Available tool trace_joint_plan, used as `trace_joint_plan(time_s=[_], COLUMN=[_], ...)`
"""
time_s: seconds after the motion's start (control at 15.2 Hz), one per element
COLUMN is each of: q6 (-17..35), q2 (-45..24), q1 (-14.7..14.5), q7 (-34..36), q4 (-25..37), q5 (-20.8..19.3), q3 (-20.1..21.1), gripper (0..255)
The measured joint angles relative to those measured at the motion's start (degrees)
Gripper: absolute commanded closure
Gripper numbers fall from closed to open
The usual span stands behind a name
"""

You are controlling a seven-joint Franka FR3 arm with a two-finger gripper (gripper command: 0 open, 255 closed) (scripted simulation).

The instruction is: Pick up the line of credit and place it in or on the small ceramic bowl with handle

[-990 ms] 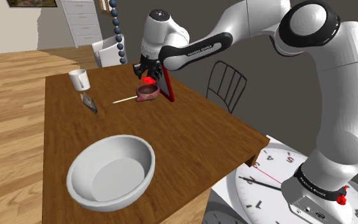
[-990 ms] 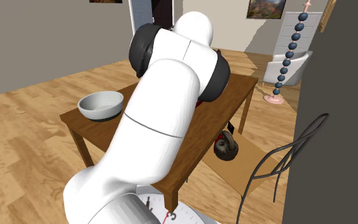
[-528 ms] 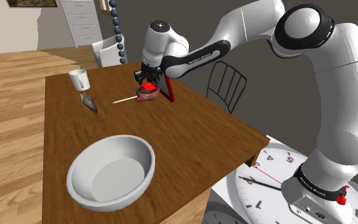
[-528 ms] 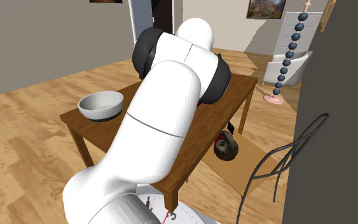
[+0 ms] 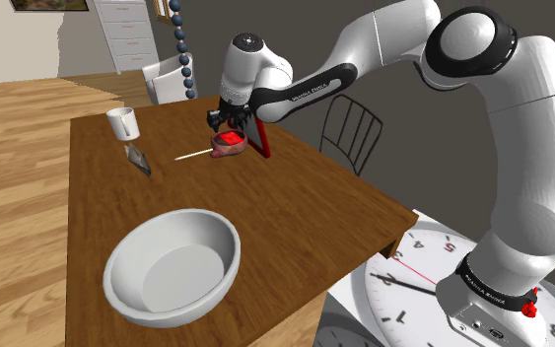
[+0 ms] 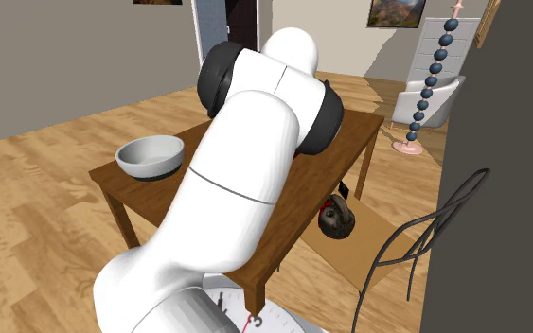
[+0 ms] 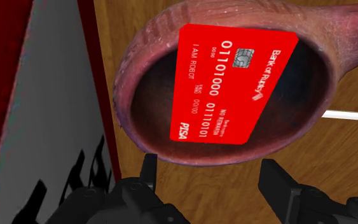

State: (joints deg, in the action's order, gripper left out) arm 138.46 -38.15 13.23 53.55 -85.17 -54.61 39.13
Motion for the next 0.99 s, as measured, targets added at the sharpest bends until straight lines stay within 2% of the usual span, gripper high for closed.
trace_joint_plan(time_s=[0.33, 0.59, 0.99], q6=[0.0, -1.2, -1.4], q2=[0.0, 5.2, 6.9], q1=[0.0, 2.4, 3.2], q7=[0.0, -0.8, -0.8], q4=[0.0, -3.7, -5.1], q5=[0.0, 2.9, 3.7], q3=[0.0, 2.6, 3.3], gripper=[0, 0, 0])
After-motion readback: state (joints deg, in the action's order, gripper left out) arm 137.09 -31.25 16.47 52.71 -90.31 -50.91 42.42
